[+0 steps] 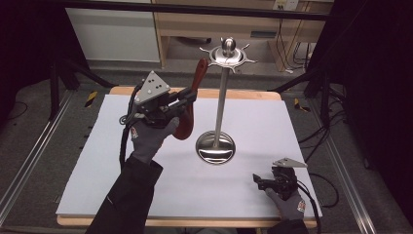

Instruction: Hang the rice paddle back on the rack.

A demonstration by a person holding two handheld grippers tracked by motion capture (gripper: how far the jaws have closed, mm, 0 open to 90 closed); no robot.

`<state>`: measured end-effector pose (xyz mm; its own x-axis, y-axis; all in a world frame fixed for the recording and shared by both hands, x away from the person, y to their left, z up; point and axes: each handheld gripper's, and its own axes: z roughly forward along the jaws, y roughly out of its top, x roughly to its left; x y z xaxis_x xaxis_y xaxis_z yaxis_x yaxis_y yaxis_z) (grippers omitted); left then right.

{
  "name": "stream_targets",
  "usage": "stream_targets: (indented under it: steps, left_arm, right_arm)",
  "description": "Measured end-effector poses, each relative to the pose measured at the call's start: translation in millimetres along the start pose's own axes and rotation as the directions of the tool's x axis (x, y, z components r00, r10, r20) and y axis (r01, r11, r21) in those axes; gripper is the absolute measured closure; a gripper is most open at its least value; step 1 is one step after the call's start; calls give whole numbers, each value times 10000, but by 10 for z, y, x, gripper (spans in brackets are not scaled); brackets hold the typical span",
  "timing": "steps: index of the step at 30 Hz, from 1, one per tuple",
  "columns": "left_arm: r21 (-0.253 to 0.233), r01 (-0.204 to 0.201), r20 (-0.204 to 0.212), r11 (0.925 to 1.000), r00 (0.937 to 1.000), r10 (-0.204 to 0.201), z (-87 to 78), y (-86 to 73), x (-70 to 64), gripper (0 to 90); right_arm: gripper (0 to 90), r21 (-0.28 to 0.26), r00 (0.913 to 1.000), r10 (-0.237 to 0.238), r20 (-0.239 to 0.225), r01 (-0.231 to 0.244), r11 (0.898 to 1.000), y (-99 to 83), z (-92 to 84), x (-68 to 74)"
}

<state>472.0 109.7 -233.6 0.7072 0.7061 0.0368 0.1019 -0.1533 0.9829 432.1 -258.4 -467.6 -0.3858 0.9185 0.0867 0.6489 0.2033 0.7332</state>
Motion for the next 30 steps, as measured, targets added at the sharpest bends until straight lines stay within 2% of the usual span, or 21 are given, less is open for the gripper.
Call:
stream_targets:
  steps: [14,30]
  left_arm:
    - [52,67,49,10000,10000,-67,134,10,-8,784]
    - [240,-44,-111,9997,9999,47,244,10,-24,783]
  right_arm:
    - [177,25,9999,142,-36,-142,9999,0,-4,5]
    - [177,5,9999,99,-58,-99,10000,0,2,5]
